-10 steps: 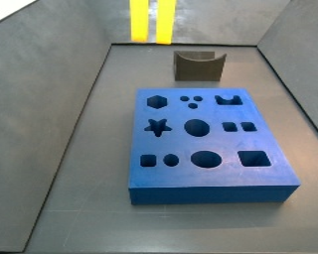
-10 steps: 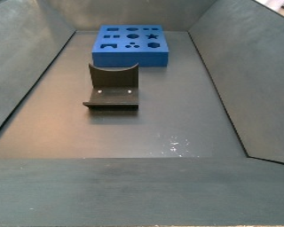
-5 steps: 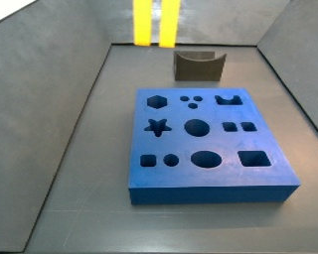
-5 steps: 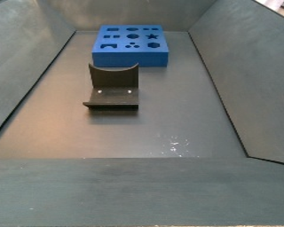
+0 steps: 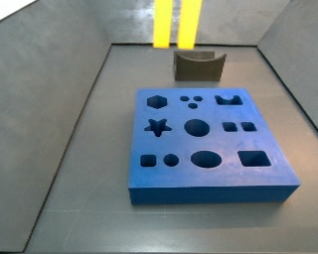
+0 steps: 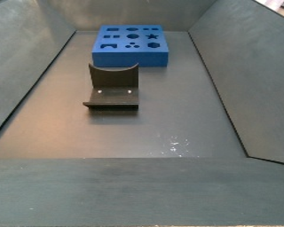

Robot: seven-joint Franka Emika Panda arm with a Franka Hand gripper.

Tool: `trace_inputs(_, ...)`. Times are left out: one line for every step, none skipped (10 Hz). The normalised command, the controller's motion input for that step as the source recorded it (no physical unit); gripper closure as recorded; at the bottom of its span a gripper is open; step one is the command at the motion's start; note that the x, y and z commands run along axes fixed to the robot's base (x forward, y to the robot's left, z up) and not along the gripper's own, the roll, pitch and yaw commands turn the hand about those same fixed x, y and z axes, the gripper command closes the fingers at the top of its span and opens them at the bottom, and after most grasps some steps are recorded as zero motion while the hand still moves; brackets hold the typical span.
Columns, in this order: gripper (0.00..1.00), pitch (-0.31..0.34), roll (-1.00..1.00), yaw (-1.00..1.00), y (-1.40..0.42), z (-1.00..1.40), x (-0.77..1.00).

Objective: Pick up the double-square object. Move up. Place the double-square object on the fixture. Regrasp the double-square object. Move to above the board. Insert the double-square object.
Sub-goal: Insert the double-square object.

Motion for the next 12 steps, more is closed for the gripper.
trace_inputs(1.00, -0.009, 0.00, 0.06, -0.10, 0.00, 1.00)
trace_inputs(1.00, -0.009, 0.00, 0.06, -0.10, 0.00, 1.00)
trace_inputs(1.00, -0.034, 0.00, 0.00, -0.07, 0.00, 1.00)
trace_inputs(1.00, -0.007, 0.00, 0.00, -0.04, 0.00, 1.00)
trace_inputs(1.00, -0.001, 0.00, 0.00, 0.00, 0.00, 1.00)
trace_inputs(1.00, 0.000, 0.00, 0.02, 0.00, -0.02, 1.00)
trace_inputs(1.00, 0.000, 0.00, 0.09, 0.00, -0.05, 1.00)
trace_inputs(1.00, -0.014, 0.00, 0.09, 0.00, -0.05, 1.00)
trace_inputs(1.00, -0.014, 0.00, 0.11, 0.00, -0.07, 1.00)
trace_inputs(1.00, -0.009, 0.00, 0.10, 0.00, -0.07, 1.00)
trace_inputs(1.00, -0.004, 0.00, 0.09, 0.00, -0.08, 1.00)
trace_inputs(1.00, 0.000, 0.00, 0.10, 0.00, -0.08, 1.00)
